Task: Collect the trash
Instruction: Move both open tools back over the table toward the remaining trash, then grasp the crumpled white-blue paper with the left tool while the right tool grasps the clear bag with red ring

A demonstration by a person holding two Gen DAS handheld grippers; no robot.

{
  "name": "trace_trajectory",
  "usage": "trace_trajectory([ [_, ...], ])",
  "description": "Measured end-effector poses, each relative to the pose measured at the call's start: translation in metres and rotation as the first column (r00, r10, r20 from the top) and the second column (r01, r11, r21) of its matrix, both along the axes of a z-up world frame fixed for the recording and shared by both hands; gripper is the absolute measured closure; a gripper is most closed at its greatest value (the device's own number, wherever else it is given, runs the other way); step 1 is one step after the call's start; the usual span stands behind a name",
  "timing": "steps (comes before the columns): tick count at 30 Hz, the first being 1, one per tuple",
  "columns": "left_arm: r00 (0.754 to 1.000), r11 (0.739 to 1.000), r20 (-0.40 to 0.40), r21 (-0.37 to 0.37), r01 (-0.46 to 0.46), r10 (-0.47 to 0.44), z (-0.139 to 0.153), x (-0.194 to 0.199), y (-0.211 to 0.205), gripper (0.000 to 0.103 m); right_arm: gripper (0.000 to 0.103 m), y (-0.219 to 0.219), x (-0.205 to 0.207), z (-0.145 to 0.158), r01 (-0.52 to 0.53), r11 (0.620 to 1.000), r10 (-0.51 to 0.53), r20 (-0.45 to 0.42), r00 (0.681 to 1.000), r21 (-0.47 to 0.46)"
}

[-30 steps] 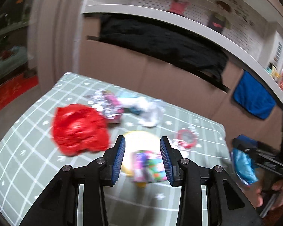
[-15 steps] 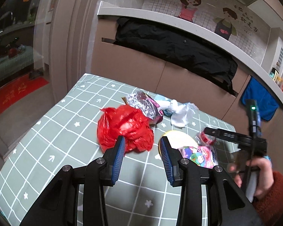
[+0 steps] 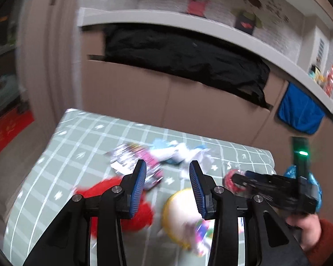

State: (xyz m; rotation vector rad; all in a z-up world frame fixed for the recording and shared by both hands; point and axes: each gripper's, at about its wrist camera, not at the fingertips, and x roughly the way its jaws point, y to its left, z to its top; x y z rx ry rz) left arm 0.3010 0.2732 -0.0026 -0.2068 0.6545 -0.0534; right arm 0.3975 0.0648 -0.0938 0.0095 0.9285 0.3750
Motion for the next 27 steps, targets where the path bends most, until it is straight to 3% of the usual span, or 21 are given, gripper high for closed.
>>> trace_trajectory([
  [4, 0.992, 0.993, -0.064, -0.048, 0.105, -0.108, -0.003, 0.065, -0.016, 0.061, 0.062, -0.030, -0.014, 0.024, -0.012, 0.999, 0.009, 0.072, 0.997, 0.039],
  [7, 0.988, 0.992, -0.091, 0.004, 0.123, -0.122, -0.010, 0.102, -0.028, 0.061, 0.062, -0.047, -0.026, 0.038, -0.027, 0.999, 0.022, 0.108, 0.994, 0.047],
  [11, 0.972, 0.985, -0.213, 0.115, 0.129, -0.102, -0.035, 0.138, -0.038, 0.061, 0.062, -0.067, -0.041, 0.053, -0.043, 0.998, 0.036, 0.143, 0.989, 0.048],
  [14, 0.965, 0.980, -0.253, 0.163, 0.109, -0.066, -0.050, 0.143, -0.039, 0.061, 0.062, -0.078, -0.047, 0.058, -0.045, 0.998, 0.037, 0.165, 0.986, 0.044],
  [19, 0.949, 0.992, -0.303, 0.051, 0.112, -0.091, -0.067, 0.135, -0.036, 0.061, 0.062, -0.091, -0.049, 0.055, -0.047, 0.995, 0.035, 0.144, 0.989, 0.082],
  [23, 0.954, 0.989, -0.290, 0.104, 0.109, -0.074, -0.067, 0.121, -0.046, 0.063, 0.062, -0.091, -0.053, 0.049, -0.056, 0.993, 0.043, 0.124, 0.991, 0.106],
  [27, 0.959, 0.993, -0.279, 0.085, 0.081, -0.054, -0.064, 0.105, -0.047, 0.072, 0.062, -0.093, -0.062, 0.053, -0.065, 0.993, 0.051, 0.133, 0.990, 0.103],
])
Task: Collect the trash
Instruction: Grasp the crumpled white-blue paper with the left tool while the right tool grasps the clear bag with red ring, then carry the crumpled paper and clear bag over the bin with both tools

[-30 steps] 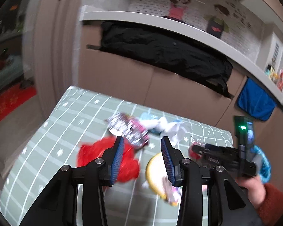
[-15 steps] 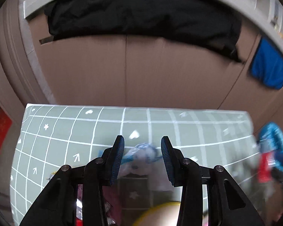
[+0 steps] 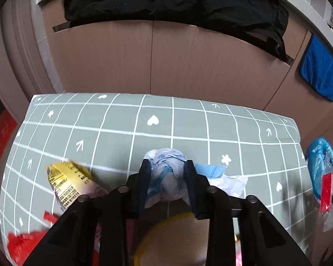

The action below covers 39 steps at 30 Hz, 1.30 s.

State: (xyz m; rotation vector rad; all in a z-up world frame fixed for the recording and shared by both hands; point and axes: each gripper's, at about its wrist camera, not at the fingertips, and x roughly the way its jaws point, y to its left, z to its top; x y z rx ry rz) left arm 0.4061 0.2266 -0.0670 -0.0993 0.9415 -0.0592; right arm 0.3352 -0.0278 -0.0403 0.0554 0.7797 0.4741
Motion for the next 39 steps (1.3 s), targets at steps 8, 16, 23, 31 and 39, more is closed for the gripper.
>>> trace_trajectory([
  [8, 0.998, 1.000, 0.058, 0.011, 0.006, -0.007, 0.012, -0.037, -0.013, 0.077, 0.062, -0.006, -0.023, 0.016, -0.006, 1.000, 0.006, 0.034, 0.999, 0.014],
  [16, 0.976, 0.999, 0.219, -0.048, -0.006, 0.016, 0.075, -0.093, -0.027, 0.078, 0.062, -0.015, -0.049, 0.031, -0.010, 1.000, 0.008, 0.070, 0.997, 0.022],
  [23, 0.938, 0.985, 0.330, -0.168, -0.048, 0.102, 0.114, -0.160, -0.040, 0.077, 0.062, -0.021, -0.067, 0.043, -0.017, 0.999, 0.014, 0.114, 0.993, 0.031],
  [31, 0.915, 0.980, 0.376, -0.181, -0.085, 0.148, 0.112, -0.229, -0.064, 0.077, 0.062, -0.032, -0.102, 0.057, -0.043, 0.999, 0.042, 0.198, 0.979, 0.001],
  [39, 0.893, 0.995, 0.445, -0.094, -0.028, 0.067, 0.119, -0.268, -0.129, 0.077, 0.062, -0.063, -0.138, 0.074, -0.031, 0.999, 0.039, 0.284, 0.958, -0.034],
])
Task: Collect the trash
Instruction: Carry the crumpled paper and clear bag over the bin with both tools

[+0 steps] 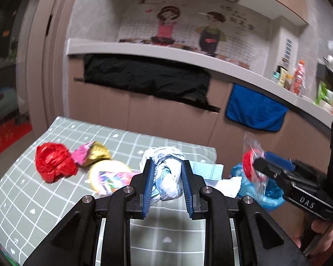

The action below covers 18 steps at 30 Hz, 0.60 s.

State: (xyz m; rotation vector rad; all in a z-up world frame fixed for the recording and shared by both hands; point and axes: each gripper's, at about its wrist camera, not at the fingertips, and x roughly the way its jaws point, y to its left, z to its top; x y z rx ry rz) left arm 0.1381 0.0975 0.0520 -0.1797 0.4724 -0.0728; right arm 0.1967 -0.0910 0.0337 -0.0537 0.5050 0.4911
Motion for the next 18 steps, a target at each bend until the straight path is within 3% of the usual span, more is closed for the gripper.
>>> trace_trajectory([
  [9, 0.989, 0.988, 0.007, 0.042, 0.147, -0.147, 0.014, 0.034, -0.092, 0.077, 0.062, -0.075, -0.018, 0.021, 0.108, 0.994, -0.107, 0.090, 0.990, -0.003],
  [18, 0.970, 0.967, 0.044, 0.099, 0.233, -0.238, 0.024, 0.079, -0.171, 0.077, 0.062, -0.169, -0.008, 0.020, 0.302, 0.953, -0.303, 0.098, 0.948, 0.027],
])
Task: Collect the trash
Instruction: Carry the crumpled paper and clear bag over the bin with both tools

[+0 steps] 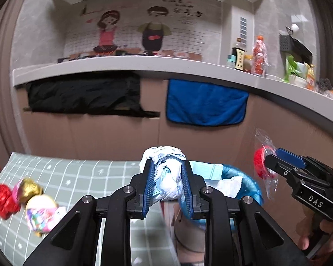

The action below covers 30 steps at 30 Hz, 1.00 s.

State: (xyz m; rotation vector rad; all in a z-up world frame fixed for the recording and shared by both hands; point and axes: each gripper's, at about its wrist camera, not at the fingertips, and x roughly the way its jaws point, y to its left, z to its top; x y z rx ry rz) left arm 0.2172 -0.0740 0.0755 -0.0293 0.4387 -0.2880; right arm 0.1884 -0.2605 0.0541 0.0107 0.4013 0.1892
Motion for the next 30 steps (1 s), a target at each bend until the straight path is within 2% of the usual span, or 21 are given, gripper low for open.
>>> trace_trajectory([
  [5, 0.999, 0.999, -0.012, 0.019, 0.045, -0.045, -0.004, 0.022, -0.030, 0.077, 0.062, -0.028, 0.013, -0.004, 0.044, 0.999, -0.044, -0.017, 0.999, 0.015],
  [16, 0.991, 0.993, -0.056, 0.011, 0.121, -0.121, -0.024, 0.055, -0.073, 0.077, 0.062, -0.071, 0.027, -0.015, 0.133, 0.991, -0.133, -0.035, 0.991, 0.014],
  [30, 0.980, 0.988, -0.126, 0.014, 0.156, -0.153, -0.060, 0.087, -0.099, 0.077, 0.062, -0.089, 0.051, -0.038, 0.173, 0.985, -0.171, -0.084, 0.982, 0.019],
])
